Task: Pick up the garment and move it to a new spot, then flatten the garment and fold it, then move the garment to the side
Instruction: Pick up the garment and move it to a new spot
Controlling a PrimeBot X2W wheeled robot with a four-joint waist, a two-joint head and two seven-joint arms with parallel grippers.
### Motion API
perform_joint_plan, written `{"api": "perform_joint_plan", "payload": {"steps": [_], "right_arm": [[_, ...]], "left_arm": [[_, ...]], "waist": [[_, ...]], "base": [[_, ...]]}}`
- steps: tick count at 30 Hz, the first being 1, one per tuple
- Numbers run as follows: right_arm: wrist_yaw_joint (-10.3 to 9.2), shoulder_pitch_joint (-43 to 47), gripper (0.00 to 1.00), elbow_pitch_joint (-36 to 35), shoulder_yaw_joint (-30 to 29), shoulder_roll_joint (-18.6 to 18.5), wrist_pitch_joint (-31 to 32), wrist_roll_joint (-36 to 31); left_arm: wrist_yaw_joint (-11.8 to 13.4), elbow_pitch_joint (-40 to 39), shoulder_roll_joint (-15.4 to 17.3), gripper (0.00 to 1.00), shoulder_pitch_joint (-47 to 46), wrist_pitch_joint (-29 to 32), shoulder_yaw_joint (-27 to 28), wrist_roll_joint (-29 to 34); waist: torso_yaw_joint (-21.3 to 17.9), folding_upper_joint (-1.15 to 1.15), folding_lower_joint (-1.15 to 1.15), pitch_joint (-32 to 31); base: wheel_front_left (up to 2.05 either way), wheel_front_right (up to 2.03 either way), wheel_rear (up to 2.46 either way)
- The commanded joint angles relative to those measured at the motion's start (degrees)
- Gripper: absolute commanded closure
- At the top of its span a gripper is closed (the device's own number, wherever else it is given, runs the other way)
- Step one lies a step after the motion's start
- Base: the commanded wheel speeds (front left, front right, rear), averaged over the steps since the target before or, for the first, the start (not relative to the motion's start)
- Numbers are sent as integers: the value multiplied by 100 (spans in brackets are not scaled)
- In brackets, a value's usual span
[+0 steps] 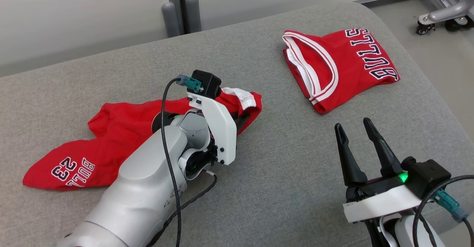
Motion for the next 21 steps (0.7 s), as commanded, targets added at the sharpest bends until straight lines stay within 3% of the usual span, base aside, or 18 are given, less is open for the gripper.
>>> {"api": "perform_joint_plan", "payload": {"steps": [1,6,15,21], "right_arm": [[3,-88,0,14,-16,-1,-30,4],[3,-59,0,11,-129,0,-30,-27],[3,29,0,33,-227,-56,-30,-75],[3,98,0,-16,-297,-107,-30,-102]], "left_arm": [[34,27,29,0,-162,-98,-96,-111],[35,102,32,0,-312,-303,-351,-281],[-47,352,33,0,-556,-773,-623,-371],[-61,343,365,0,-618,-1449,-586,-133]], "waist": [[-16,0,0,12],[108,0,0,-25],[701,0,0,-194],[1016,0,0,-261]], "base": [[0,0,0],[0,0,0],[0,0,0],[0,0,0]]}}
